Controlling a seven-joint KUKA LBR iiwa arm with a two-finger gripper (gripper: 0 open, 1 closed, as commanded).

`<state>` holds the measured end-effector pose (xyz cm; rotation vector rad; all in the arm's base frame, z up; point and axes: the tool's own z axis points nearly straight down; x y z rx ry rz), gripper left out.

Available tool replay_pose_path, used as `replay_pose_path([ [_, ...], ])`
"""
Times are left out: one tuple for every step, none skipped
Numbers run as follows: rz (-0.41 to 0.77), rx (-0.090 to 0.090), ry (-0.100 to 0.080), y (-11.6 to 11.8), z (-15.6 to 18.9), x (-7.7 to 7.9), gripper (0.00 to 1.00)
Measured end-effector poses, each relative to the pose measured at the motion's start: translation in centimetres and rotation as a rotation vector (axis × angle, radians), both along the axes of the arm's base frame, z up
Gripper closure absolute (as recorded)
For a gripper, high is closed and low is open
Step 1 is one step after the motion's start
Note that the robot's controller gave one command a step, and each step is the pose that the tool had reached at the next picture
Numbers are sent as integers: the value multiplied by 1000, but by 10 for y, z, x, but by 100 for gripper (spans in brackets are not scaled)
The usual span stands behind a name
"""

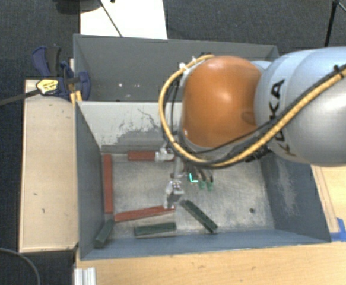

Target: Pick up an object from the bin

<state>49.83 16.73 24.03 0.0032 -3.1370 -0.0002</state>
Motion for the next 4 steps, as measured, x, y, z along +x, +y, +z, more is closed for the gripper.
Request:
replay_pose_path([
  [-4, 1, -7, -1, 3, 2, 0],
  [21, 3, -13, 2, -51, 4, 0],
  [85, 0, -5, -7, -98, -12, 0],
  [208, 4, -17, -25, -166, 27, 100],
])
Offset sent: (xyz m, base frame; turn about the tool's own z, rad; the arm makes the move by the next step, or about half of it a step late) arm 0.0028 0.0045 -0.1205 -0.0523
